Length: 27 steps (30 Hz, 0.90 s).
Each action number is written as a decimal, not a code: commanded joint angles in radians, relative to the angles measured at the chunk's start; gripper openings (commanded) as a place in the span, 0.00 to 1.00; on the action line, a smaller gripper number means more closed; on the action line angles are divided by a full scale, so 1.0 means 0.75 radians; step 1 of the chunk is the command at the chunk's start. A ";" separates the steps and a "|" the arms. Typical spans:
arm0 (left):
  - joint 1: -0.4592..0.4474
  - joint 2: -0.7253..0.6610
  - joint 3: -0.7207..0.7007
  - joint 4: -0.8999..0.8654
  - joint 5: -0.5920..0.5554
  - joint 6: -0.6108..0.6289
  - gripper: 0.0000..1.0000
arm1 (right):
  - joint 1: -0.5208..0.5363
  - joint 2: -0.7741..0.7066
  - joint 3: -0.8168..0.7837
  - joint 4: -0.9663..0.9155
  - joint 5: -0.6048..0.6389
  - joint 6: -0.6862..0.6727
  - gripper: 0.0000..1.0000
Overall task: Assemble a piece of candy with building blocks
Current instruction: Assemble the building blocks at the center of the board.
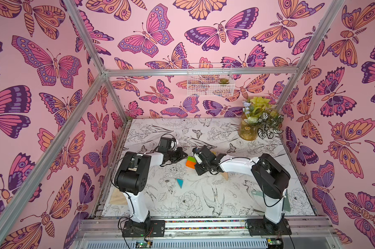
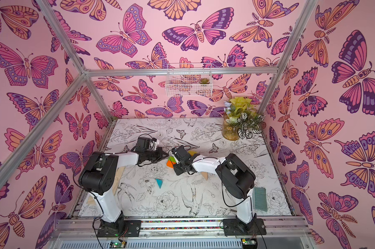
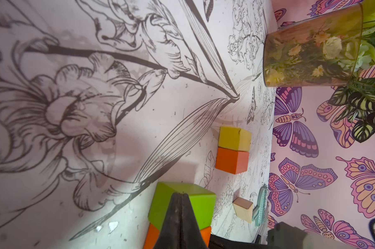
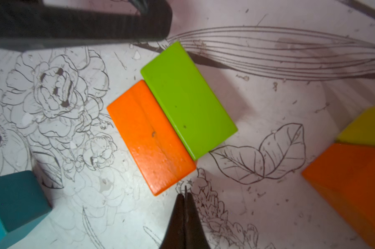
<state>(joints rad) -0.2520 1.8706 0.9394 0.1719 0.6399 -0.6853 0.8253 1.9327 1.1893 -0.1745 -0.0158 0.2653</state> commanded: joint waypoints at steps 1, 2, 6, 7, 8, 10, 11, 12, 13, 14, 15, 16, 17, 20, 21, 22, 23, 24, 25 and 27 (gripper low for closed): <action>-0.002 0.001 -0.030 0.014 0.009 0.002 0.00 | -0.004 0.021 0.042 0.014 0.013 -0.002 0.00; -0.002 -0.001 -0.031 0.014 0.009 0.001 0.00 | -0.004 0.022 0.047 0.012 0.018 -0.004 0.00; -0.002 -0.003 -0.034 0.013 0.006 0.004 0.00 | -0.006 0.029 0.059 0.000 0.025 -0.016 0.00; -0.002 -0.006 -0.031 0.013 0.006 0.002 0.00 | -0.006 0.029 0.061 0.000 0.029 -0.019 0.00; -0.002 -0.007 -0.029 0.013 0.007 0.002 0.00 | -0.006 0.028 0.061 0.001 0.031 -0.020 0.00; -0.002 -0.004 -0.026 0.014 0.008 0.000 0.00 | -0.008 0.030 0.066 0.000 0.033 -0.024 0.00; -0.002 -0.001 -0.026 0.013 0.011 0.000 0.00 | -0.010 0.030 0.069 0.000 0.030 -0.027 0.00; -0.002 -0.001 -0.023 0.014 0.012 0.000 0.00 | -0.009 0.034 0.073 -0.003 0.032 -0.028 0.00; -0.002 0.000 -0.025 0.014 0.012 0.000 0.00 | -0.010 0.035 0.079 -0.012 0.033 -0.028 0.00; -0.002 -0.003 -0.025 0.014 0.013 0.000 0.00 | -0.009 0.035 0.081 -0.016 0.035 -0.031 0.00; -0.002 -0.004 -0.029 0.014 0.012 0.000 0.00 | -0.009 0.033 0.081 -0.016 0.035 -0.035 0.00; -0.002 -0.010 -0.033 0.014 0.009 0.003 0.00 | -0.009 0.029 0.079 -0.019 0.040 -0.036 0.00; 0.001 -0.019 -0.037 0.014 0.007 0.010 0.00 | -0.010 0.022 0.077 -0.026 0.046 -0.040 0.00; 0.018 -0.086 -0.070 0.012 -0.035 0.043 0.00 | -0.010 -0.017 0.078 -0.080 0.074 -0.053 0.00; 0.025 -0.125 -0.082 0.010 -0.046 0.072 0.00 | -0.010 -0.042 0.071 -0.098 0.089 -0.055 0.00; 0.028 -0.168 -0.093 0.003 -0.055 0.111 0.00 | -0.009 -0.076 0.061 -0.116 0.101 -0.059 0.00; 0.033 -0.212 -0.100 -0.014 -0.067 0.151 0.03 | -0.009 -0.111 0.051 -0.130 0.110 -0.063 0.00; 0.033 -0.265 -0.105 -0.044 -0.089 0.204 0.12 | -0.010 -0.155 0.034 -0.142 0.127 -0.068 0.00; 0.033 -0.320 -0.110 -0.078 -0.112 0.251 0.21 | -0.011 -0.203 0.018 -0.152 0.138 -0.078 0.02; 0.033 -0.421 -0.129 -0.128 -0.163 0.317 0.38 | -0.017 -0.288 -0.005 -0.158 0.155 -0.103 0.16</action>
<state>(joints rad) -0.2321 1.6508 0.8597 0.1246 0.5720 -0.5678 0.8238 1.8256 1.1942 -0.2558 0.0555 0.2226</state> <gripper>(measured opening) 0.341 0.123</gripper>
